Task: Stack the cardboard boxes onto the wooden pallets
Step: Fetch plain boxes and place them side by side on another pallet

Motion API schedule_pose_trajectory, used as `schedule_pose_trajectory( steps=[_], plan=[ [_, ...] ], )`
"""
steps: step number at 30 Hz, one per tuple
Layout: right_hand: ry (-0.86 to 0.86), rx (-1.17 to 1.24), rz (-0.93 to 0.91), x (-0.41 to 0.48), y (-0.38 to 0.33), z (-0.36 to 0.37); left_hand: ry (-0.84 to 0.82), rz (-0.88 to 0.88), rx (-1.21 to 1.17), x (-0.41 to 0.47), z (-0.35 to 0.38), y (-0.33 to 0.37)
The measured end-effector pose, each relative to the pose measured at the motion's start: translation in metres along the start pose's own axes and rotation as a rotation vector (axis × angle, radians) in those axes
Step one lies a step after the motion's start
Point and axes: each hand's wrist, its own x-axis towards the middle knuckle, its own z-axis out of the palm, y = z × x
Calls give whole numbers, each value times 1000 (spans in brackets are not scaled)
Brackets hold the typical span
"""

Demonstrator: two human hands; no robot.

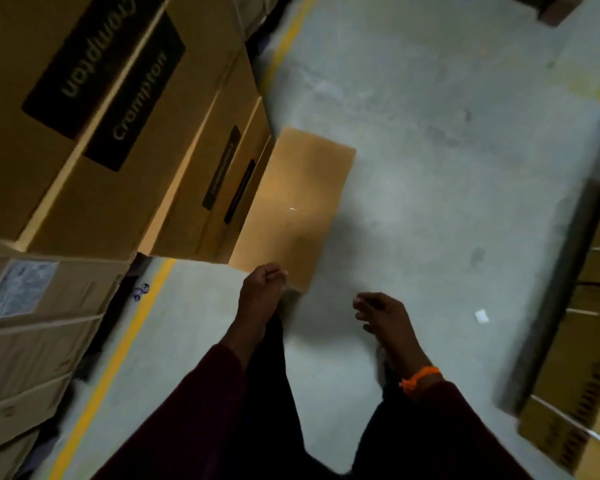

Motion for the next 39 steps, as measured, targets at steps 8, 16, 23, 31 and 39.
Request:
schedule_pose_trajectory(
  steps=[8,16,23,31,39],
  plan=[
    [85,-151,212,176,97,152,-60,-8,382,260,-31,-70],
    [126,-96,298,308,180,213,57,-164,413,384,-34,-185],
    [373,52,56,260,162,181,127,184,402,320,-34,-176],
    [221,439,81,120,68,56,110,310,72,156,-7,-82],
    [298,654,176,-138,77,-83,-157,513,336,-110,22,5]
  ],
)
